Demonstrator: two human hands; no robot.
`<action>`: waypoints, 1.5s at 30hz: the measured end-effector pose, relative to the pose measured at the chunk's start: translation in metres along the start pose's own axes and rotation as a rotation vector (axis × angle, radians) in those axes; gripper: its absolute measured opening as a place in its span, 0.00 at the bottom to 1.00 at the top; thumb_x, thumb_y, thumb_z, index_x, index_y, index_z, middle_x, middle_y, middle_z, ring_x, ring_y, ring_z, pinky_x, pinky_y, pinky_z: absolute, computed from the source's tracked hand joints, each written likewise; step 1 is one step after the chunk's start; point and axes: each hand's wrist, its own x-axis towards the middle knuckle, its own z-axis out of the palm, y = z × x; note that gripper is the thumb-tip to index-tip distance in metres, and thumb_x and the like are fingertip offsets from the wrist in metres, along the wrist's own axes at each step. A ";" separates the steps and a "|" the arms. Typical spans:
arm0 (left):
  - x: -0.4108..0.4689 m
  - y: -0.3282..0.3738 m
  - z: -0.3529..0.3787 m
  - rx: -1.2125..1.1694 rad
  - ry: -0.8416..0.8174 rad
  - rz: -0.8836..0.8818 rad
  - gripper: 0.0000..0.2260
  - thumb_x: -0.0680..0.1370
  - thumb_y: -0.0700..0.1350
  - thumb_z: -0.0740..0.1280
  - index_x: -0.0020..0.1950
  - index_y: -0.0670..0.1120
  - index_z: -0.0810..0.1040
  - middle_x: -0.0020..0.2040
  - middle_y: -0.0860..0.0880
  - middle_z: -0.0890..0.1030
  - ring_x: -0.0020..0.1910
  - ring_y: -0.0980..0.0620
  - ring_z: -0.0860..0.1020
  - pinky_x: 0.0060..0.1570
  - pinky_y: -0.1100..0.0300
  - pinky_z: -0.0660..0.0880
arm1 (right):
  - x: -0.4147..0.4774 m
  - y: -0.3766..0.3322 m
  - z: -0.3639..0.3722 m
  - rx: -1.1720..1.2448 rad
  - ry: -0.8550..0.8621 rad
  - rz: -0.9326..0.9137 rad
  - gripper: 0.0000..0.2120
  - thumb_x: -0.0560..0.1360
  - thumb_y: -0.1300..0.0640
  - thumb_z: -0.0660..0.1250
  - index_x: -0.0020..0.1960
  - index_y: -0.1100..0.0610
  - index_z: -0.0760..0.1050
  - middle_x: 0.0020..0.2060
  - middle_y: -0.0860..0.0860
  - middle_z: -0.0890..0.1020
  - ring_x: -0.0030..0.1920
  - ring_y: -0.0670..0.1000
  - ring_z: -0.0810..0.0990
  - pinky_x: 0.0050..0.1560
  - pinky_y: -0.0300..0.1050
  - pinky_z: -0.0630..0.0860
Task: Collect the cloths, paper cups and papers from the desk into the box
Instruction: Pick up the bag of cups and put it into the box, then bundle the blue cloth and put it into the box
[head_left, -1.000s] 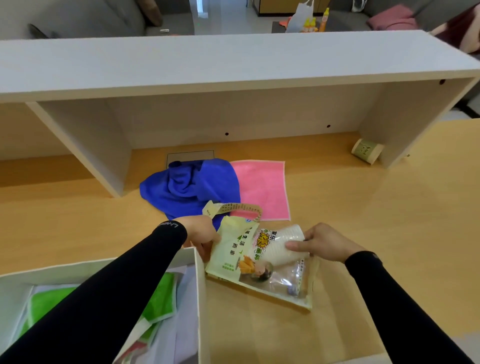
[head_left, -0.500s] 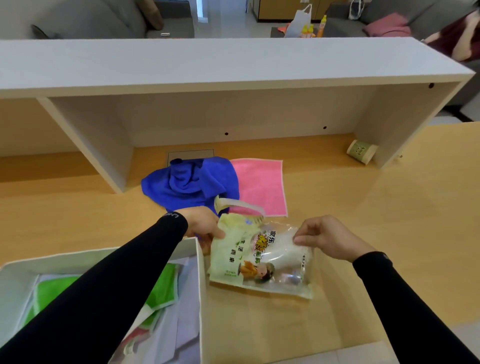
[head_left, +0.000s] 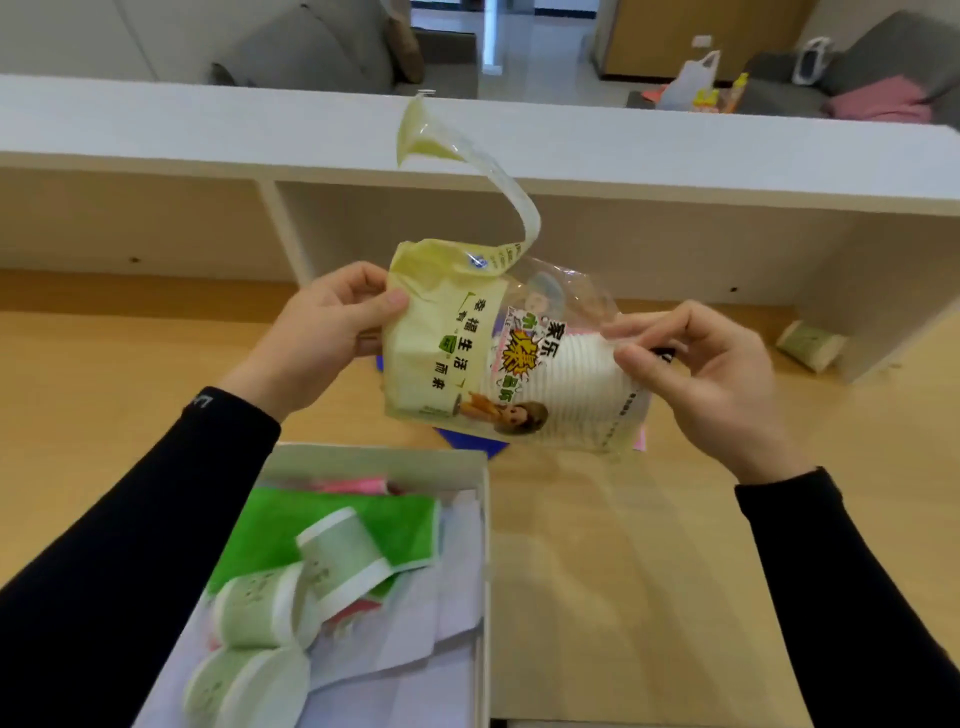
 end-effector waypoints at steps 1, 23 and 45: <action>-0.009 0.004 -0.012 0.017 0.032 0.003 0.08 0.74 0.43 0.67 0.36 0.51 0.79 0.36 0.54 0.84 0.36 0.57 0.81 0.35 0.63 0.79 | 0.003 -0.007 0.012 0.020 -0.009 -0.003 0.11 0.69 0.65 0.72 0.36 0.51 0.74 0.45 0.52 0.84 0.46 0.47 0.83 0.47 0.41 0.76; -0.142 -0.070 -0.105 1.477 -0.631 -0.385 0.13 0.72 0.35 0.57 0.53 0.40 0.77 0.48 0.42 0.79 0.44 0.44 0.76 0.39 0.56 0.70 | -0.056 -0.026 0.224 -0.609 -0.765 0.495 0.12 0.66 0.60 0.75 0.33 0.50 0.72 0.29 0.40 0.73 0.29 0.36 0.74 0.28 0.28 0.65; 0.052 -0.068 -0.032 0.652 -0.176 -0.335 0.06 0.73 0.45 0.67 0.50 0.50 0.78 0.47 0.48 0.81 0.40 0.51 0.77 0.41 0.58 0.75 | 0.046 0.111 0.130 -0.224 0.029 0.762 0.33 0.71 0.58 0.71 0.72 0.59 0.60 0.67 0.60 0.71 0.63 0.57 0.73 0.58 0.46 0.71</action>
